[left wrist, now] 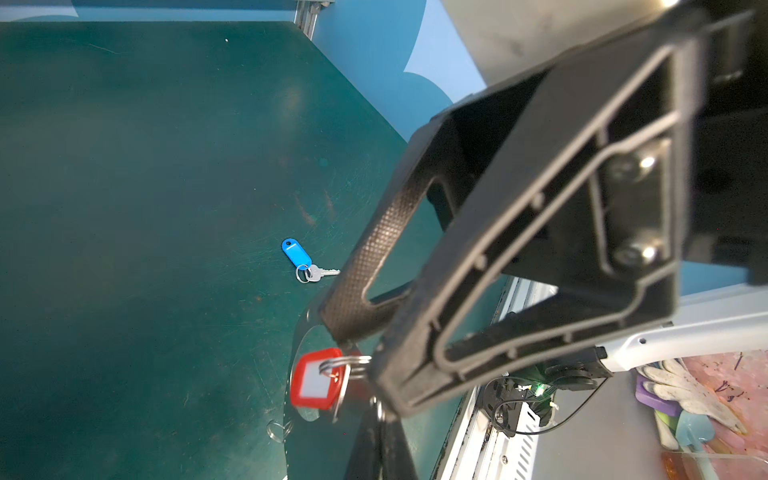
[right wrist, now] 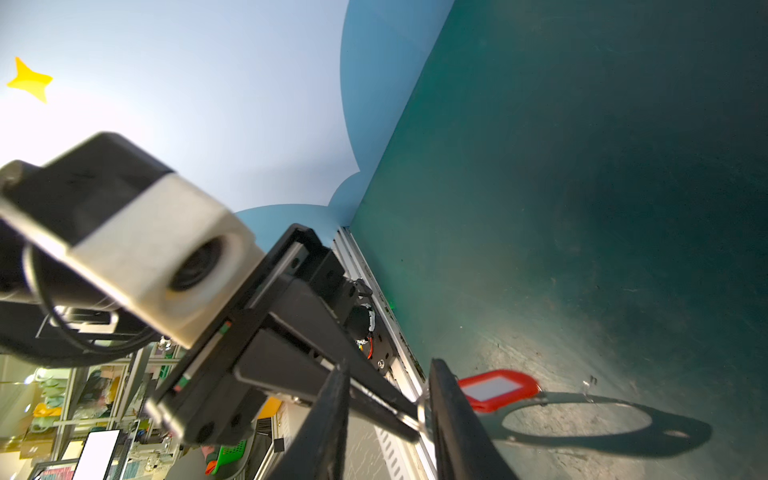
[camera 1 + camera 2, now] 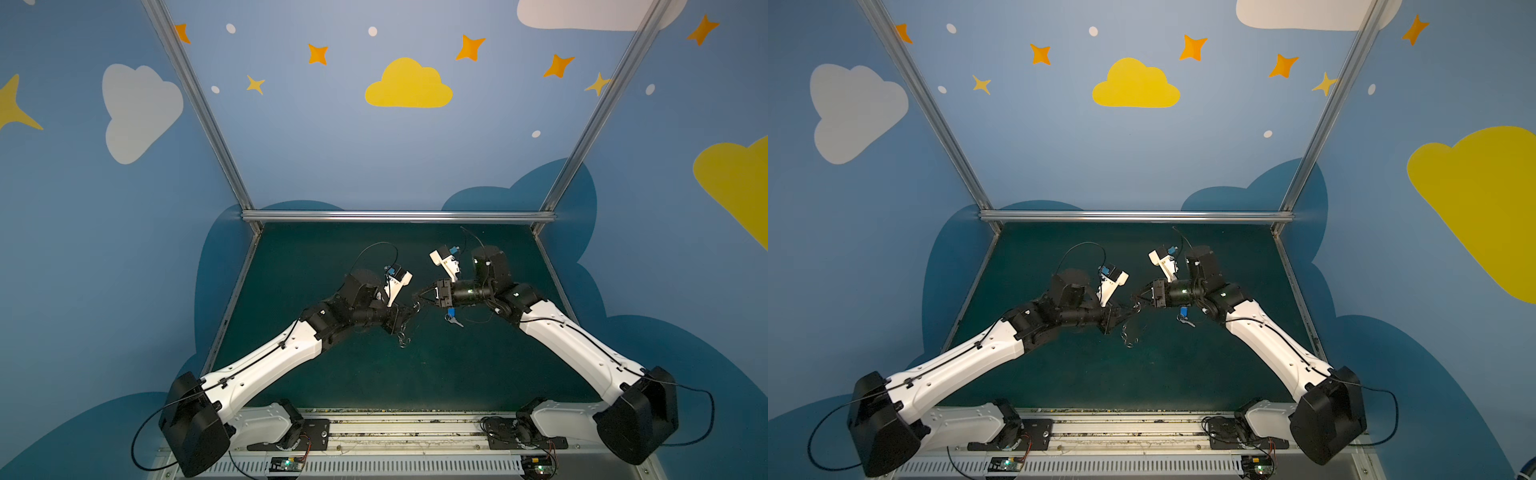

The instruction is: Put the keys on the keyring

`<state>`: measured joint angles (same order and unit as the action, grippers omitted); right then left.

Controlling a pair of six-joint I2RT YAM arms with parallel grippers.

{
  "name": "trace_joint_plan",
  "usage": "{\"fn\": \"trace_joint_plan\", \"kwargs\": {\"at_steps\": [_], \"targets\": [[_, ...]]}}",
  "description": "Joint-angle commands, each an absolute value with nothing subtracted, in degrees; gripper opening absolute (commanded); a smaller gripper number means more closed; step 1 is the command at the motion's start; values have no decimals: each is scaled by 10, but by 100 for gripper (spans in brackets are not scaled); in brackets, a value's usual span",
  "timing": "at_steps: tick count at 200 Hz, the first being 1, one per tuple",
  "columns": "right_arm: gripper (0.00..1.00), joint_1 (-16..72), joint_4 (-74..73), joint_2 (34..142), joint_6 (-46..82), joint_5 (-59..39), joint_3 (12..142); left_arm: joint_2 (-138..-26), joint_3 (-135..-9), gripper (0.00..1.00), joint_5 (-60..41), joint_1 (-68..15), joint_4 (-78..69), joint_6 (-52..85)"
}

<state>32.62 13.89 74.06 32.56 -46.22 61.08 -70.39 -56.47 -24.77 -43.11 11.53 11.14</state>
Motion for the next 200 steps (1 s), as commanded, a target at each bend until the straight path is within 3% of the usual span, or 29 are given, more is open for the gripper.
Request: {"fn": "trace_joint_plan", "kwargs": {"at_steps": [1, 57, 97, 169, 200], "targets": [[35, 325, 164, 742, 318, -479, 626, -701, -584, 4, -242, -429, 107, 102], [35, 329, 186, 746, 307, -470, 627, -698, -581, 4, -241, -429, 97, 107], [29, 331, 195, 755, 301, -475, 633, -696, -581, 4, -241, -429, 97, 107], [3, 332, 197, 745, 298, -462, 633, -692, -580, 4, -234, -428, 100, 107], [0, 330, 194, 730, 303, -458, 627, -681, -571, 4, -214, -429, 102, 106]]}}
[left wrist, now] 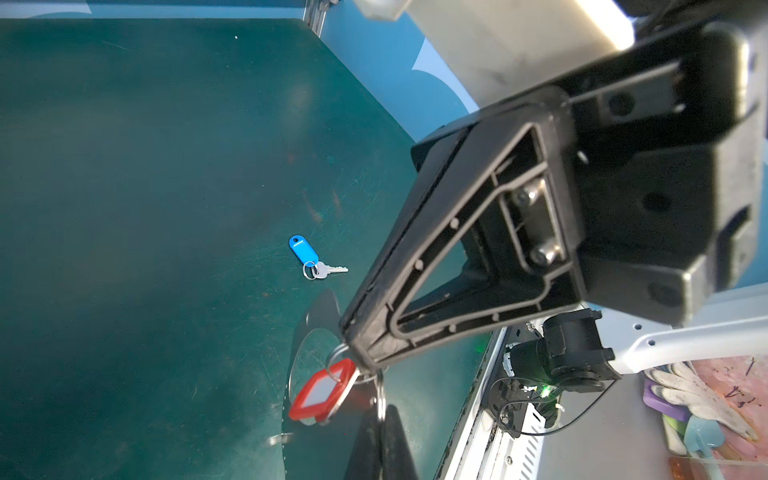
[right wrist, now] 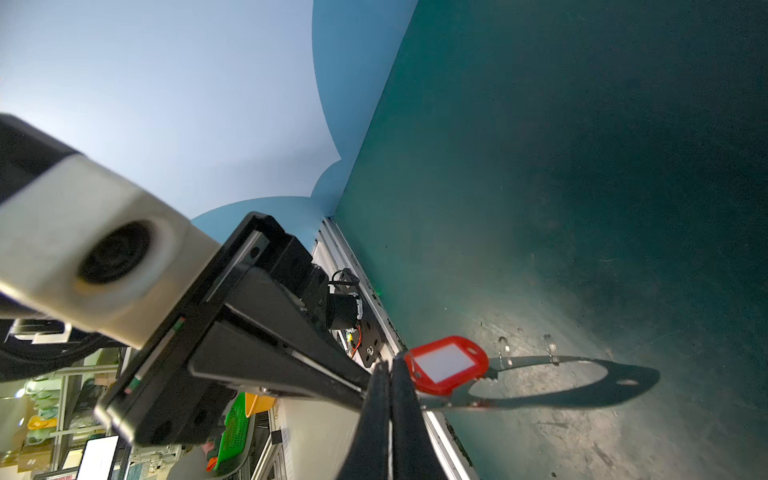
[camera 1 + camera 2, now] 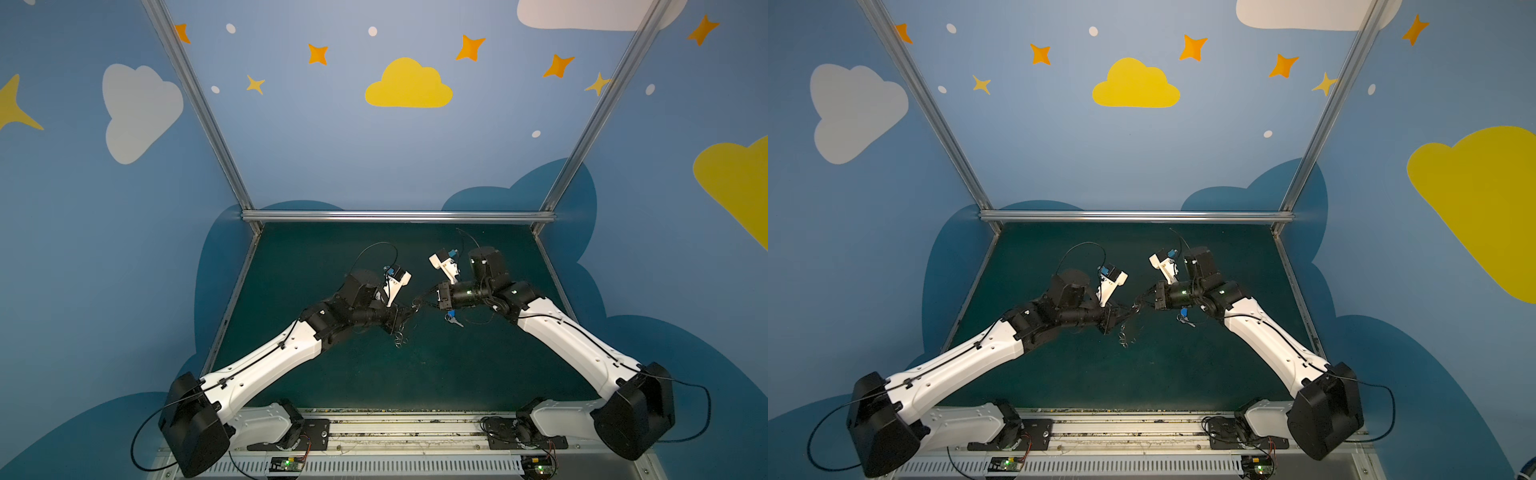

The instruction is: Put the keys on the keyring

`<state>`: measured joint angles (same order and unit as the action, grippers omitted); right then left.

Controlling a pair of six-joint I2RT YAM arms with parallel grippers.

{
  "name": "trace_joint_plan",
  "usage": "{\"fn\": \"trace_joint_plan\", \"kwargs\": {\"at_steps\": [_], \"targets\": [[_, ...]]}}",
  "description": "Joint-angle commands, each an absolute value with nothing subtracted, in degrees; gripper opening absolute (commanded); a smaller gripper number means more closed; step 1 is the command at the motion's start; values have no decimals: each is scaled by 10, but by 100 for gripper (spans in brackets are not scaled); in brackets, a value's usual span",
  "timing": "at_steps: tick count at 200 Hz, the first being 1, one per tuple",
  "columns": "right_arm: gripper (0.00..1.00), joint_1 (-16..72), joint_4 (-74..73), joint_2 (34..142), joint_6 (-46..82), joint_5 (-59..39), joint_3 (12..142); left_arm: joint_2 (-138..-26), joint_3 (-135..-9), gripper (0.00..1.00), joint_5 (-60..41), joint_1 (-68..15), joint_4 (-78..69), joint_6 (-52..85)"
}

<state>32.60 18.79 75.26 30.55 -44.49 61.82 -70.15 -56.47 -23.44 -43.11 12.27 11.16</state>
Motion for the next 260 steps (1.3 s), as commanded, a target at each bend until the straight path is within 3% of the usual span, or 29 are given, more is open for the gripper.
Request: {"fn": "trace_joint_plan", "kwargs": {"at_steps": [1, 98, 171, 187, 216, 250, 260], "targets": [[0, 330, 194, 730, 303, -458, 626, -681, -570, 4, -214, -429, 102, 106], [0, 325, 165, 729, 358, -530, 611, -650, -547, 4, -141, -429, 101, 107], [0, 320, 184, 728, 345, -505, 598, -627, -535, 4, -91, -428, 110, 105], [0, 316, 162, 730, 355, -489, 600, -626, -524, 22, -68, -427, 110, 119], [0, 313, 124, 755, 371, -470, 611, -612, -495, 25, -52, -426, 97, 150], [0, 313, 100, 791, 374, -447, 628, -586, -442, 49, -37, -417, 65, 201], [0, 315, 91, 805, 371, -448, 633, -583, -432, 51, -34, -416, 62, 215]]}}
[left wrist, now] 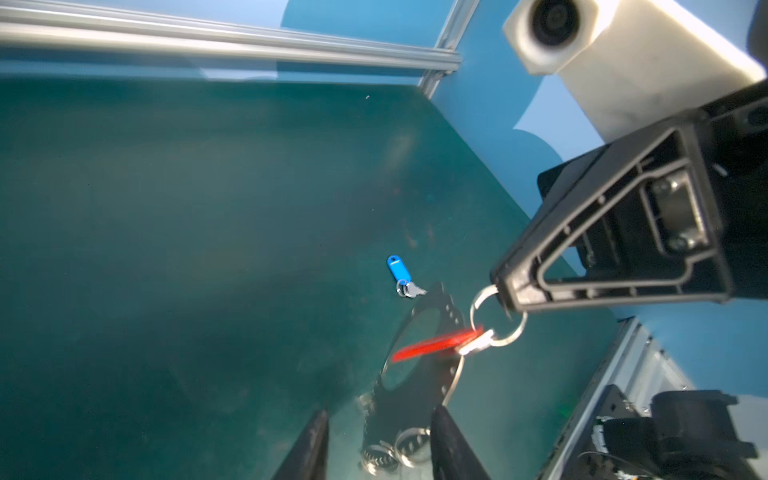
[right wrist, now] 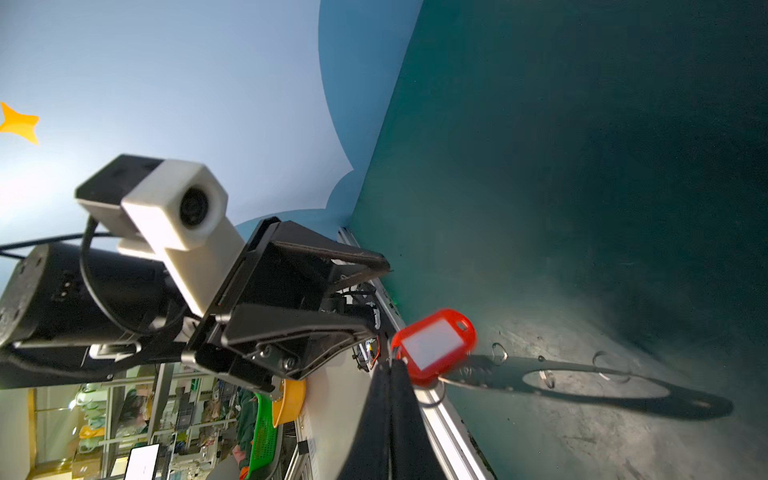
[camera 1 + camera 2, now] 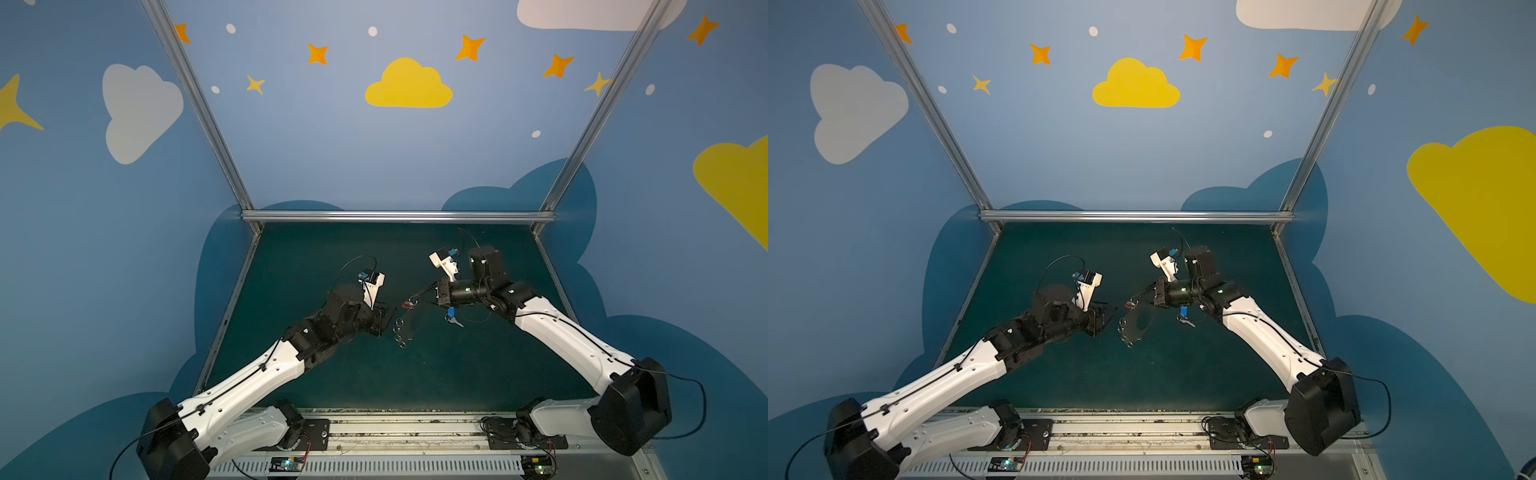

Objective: Put the keys on the keyring
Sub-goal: 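Lower the plate with the left gripper while the right lowers the red-tag key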

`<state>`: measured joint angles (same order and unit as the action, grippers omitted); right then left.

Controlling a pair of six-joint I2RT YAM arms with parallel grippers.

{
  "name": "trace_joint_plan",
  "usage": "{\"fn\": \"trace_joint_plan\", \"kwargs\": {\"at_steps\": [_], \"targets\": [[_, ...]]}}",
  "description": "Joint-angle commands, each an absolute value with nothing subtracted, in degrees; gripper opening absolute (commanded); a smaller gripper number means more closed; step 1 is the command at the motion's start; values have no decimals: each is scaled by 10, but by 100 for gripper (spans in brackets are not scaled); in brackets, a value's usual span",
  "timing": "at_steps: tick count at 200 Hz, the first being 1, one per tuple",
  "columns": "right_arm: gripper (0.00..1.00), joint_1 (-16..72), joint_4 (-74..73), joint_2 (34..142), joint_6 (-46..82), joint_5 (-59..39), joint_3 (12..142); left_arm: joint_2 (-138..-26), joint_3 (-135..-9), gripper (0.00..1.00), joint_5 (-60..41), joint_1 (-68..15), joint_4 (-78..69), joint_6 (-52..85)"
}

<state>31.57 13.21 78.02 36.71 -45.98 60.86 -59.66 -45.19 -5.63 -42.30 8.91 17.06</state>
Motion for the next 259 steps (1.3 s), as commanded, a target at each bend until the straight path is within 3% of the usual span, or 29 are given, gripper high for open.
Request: {"fn": "trace_joint_plan", "kwargs": {"at_steps": [1, 66, 124, 179, 247, 259], "targets": [[0, 315, 91, 806, 372, -446, 634, -582, -432, 51, -33, -416, 62, 216], [0, 328, 57, 917, 377, -432, 724, -553, -393, 67, 19, -403, 65, 282], [0, 307, 41, 915, 357, -406, 667, -554, -387, 68, 28, -396, 72, 296], [0, 230, 95, 883, 294, -368, 567, -576, -388, 68, 16, -396, 59, 309], [0, 189, 60, 994, 272, -317, 585, -594, -390, 68, 5, -395, 46, 333], [5, 185, 74, 1018, 269, -310, 605, -594, -390, 68, 6, -396, 47, 335]]}}
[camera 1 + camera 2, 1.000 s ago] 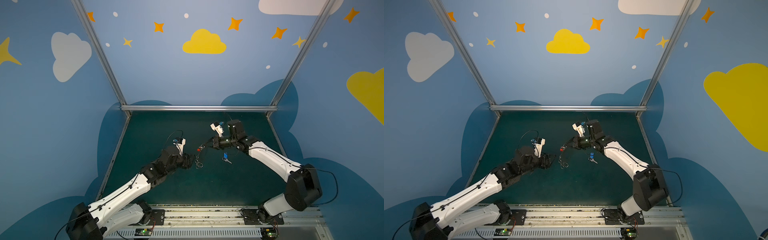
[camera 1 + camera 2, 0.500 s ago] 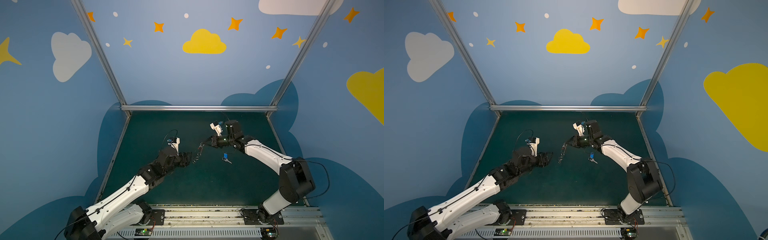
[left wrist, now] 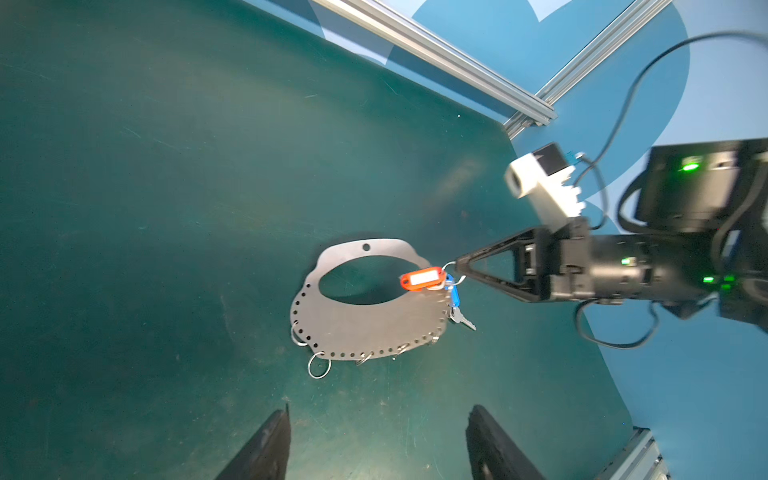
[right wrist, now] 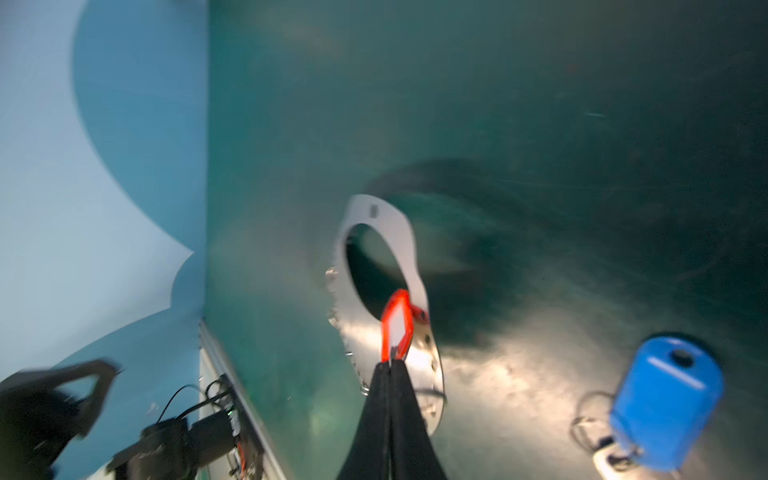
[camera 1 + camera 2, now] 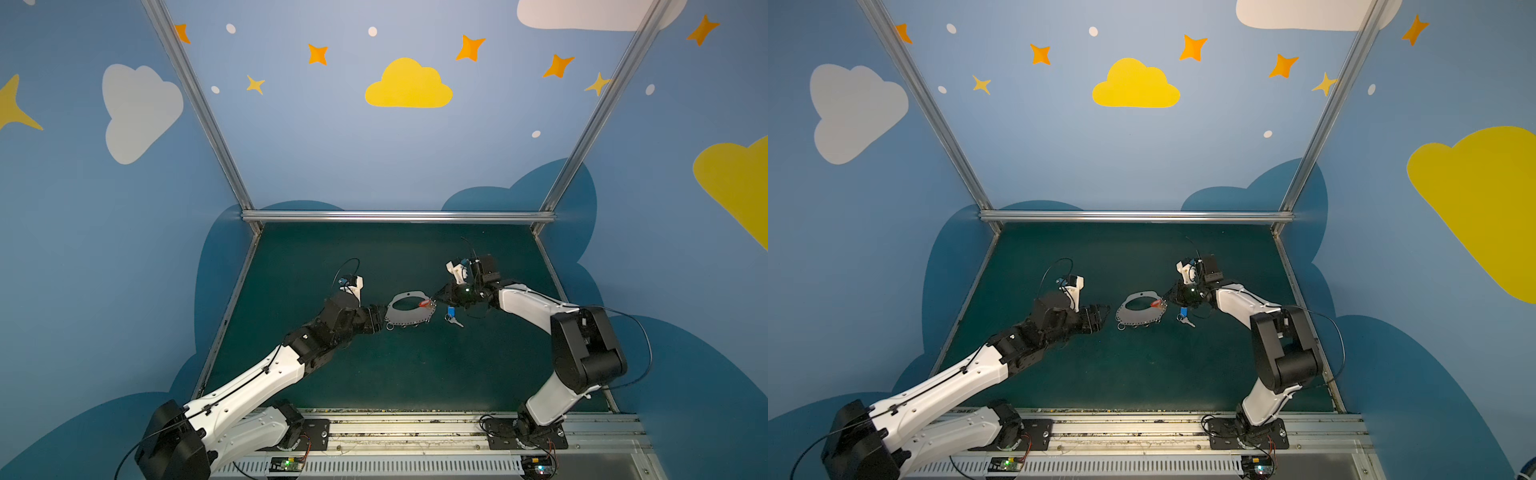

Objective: Put the keys on the keyring
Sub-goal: 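Lower the plate with the left gripper while the right lowers the red-tag key, then release the red tag and move the right gripper over the blue-tag key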

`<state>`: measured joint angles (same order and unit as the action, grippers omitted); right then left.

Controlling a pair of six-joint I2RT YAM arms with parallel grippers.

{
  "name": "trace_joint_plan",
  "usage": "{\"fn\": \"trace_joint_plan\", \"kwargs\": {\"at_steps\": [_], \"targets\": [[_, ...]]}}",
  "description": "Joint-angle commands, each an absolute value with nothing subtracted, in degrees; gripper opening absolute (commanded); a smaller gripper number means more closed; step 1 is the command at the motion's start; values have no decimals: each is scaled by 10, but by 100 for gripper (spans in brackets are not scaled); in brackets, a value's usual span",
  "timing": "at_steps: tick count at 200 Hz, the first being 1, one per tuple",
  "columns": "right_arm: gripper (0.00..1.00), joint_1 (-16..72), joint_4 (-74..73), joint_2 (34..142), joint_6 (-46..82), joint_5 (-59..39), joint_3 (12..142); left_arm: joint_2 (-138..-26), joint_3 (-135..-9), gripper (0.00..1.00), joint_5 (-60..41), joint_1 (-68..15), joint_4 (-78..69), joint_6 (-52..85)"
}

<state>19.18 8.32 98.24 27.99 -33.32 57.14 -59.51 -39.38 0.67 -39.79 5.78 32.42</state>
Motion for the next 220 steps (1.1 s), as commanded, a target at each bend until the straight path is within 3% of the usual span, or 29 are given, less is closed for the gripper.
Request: {"fn": "trace_joint_plan", "kwargs": {"at_steps": [1, 28, 65, 144, 174, 220], "targets": [[6, 184, 74, 1019, 269, -309, 606, -594, -390, 68, 6, -396, 47, 335], [26, 170, 113, 1033, 253, -270, 633, -592, -390, 69, 7, -396, 46, 338], [37, 162, 220, 977, 220, -161, 639, -603, -385, 70, 10, -395, 35, 352], [43, 231, 252, 905, 219, -81, 558, -658, -406, 71, -9, -396, 20, 370], [56, 265, 235, 909, 223, -40, 533, -663, -407, 71, -13, -395, 19, 375], [57, 289, 216, 931, 203, -8, 517, -661, -404, 71, -12, -395, 20, 384]]}}
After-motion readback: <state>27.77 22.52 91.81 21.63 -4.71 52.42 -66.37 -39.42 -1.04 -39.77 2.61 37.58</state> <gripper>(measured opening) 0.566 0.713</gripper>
